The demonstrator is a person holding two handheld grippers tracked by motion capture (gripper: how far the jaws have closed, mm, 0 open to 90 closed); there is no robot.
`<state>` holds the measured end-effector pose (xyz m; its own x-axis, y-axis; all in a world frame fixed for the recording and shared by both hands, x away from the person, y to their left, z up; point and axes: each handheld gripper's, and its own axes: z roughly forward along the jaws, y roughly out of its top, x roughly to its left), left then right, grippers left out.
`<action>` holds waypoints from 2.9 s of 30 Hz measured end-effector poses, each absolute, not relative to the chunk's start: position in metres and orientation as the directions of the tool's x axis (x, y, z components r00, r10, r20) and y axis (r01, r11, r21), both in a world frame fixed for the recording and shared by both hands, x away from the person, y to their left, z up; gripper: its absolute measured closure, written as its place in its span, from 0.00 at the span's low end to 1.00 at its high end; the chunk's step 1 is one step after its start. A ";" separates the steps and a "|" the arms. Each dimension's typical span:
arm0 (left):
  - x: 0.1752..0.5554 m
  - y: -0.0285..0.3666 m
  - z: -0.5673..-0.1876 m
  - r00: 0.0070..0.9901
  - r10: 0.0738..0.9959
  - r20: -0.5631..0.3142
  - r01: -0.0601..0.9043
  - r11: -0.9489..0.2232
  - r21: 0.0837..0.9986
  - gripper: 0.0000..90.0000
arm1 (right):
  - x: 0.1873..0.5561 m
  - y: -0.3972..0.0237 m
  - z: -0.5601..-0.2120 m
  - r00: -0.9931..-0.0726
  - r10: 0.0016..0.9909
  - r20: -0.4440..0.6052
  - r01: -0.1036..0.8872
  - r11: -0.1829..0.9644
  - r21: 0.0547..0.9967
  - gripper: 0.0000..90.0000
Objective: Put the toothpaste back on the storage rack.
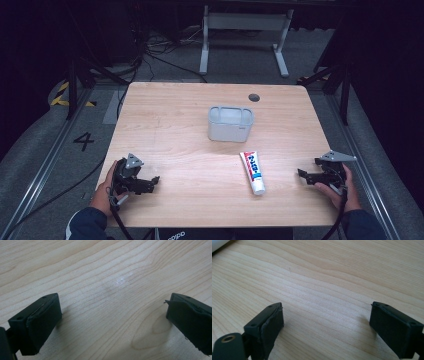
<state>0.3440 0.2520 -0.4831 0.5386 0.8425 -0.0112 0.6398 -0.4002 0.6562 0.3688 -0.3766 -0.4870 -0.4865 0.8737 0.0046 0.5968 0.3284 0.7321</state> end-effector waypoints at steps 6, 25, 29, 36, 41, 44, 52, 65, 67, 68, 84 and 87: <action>0.346 0.254 -0.483 0.561 0.828 -0.006 0.627 -0.421 0.655 0.00 | 0.369 -0.377 -0.487 -0.486 0.874 0.005 0.597 0.328 0.732 0.14; 0.347 0.258 -0.483 0.601 0.799 -0.006 0.607 -0.451 0.654 0.01 | 0.371 -0.373 -0.484 -0.468 0.884 0.000 0.624 0.330 0.708 0.17; 0.347 0.259 -0.483 0.604 0.797 -0.011 0.609 -0.452 0.652 0.01 | 0.371 -0.369 -0.480 -0.465 0.885 -0.012 0.626 0.339 0.702 0.22; 0.349 0.260 -0.483 0.617 0.787 0.001 0.592 -0.466 0.657 0.01 | 0.369 -0.354 -0.466 -0.500 0.866 0.004 0.607 0.347 0.715 0.28; 0.349 0.260 -0.483 0.617 0.787 0.001 0.592 -0.465 0.658 0.01 | 0.366 -0.339 -0.452 -0.524 0.852 0.000 0.576 0.355 0.736 0.28; 0.349 0.260 -0.483 0.618 0.786 0.001 0.591 -0.466 0.659 0.01 | 0.365 -0.327 -0.444 -0.549 0.836 -0.001 0.559 0.368 0.743 0.30; 0.349 0.261 -0.483 0.621 0.783 0.003 0.588 -0.469 0.659 0.01 | 0.366 -0.292 -0.432 -0.603 0.798 -0.015 0.526 0.411 0.744 0.30; 0.349 0.261 -0.483 0.624 0.781 -0.004 0.591 -0.469 0.657 0.01 | 0.373 -0.235 -0.424 -0.697 0.716 -0.051 0.461 0.501 0.733 0.32; 0.349 0.261 -0.483 0.624 0.781 -0.004 0.590 -0.468 0.657 0.01 | 0.373 -0.227 -0.425 -0.704 0.708 -0.058 0.459 0.516 0.723 0.32; 0.349 0.261 -0.483 0.625 0.781 -0.002 0.590 -0.470 0.656 0.01 | 0.374 -0.224 -0.426 -0.701 0.711 -0.056 0.464 0.515 0.721 0.32; 0.350 0.262 -0.482 0.632 0.775 0.002 0.585 -0.479 0.654 0.01 | 0.383 -0.196 -0.446 -0.695 0.717 -0.050 0.524 0.553 0.648 0.30; 0.351 0.263 -0.483 0.640 0.768 0.010 0.575 -0.488 0.657 0.00 | 0.385 -0.195 -0.451 -0.697 0.716 -0.040 0.533 0.555 0.638 0.28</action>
